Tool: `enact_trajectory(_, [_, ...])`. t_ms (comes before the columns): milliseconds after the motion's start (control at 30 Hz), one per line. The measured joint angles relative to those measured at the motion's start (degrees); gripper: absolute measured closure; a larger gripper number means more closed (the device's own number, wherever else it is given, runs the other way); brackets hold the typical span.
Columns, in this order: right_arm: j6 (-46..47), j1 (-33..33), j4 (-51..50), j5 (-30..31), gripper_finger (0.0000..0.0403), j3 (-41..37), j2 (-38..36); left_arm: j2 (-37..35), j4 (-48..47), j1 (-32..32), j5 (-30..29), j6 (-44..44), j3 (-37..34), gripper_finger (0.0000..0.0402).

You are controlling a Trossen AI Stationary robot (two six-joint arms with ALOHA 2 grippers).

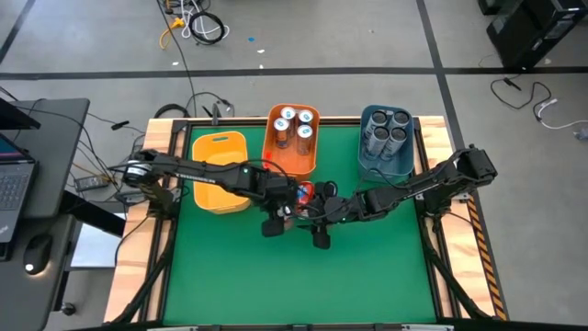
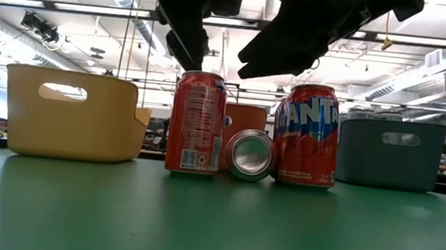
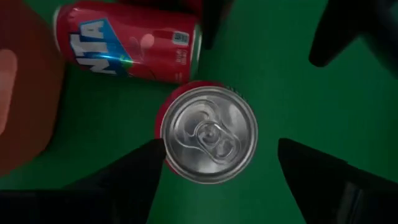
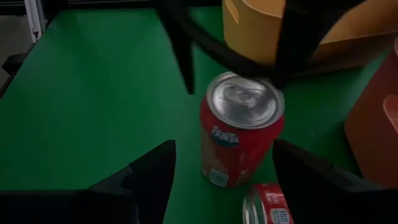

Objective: Sort soda cans
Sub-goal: Put the orange soda can into the yellow bin

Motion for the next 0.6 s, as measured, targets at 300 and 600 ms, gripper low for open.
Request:
enact_trajectory(300, [-0.02,-0.02,-0.19,0.0,0.0148,0.0,0.0,1.69,1.53,0.9,0.25,0.08,0.02,0.0078])
enact_trajectory(600, [0.0,-0.02,-0.45,0.0,0.0148,0.0,0.0,3.93,1.66,1.1,0.86,1.15,0.26,0.0078])
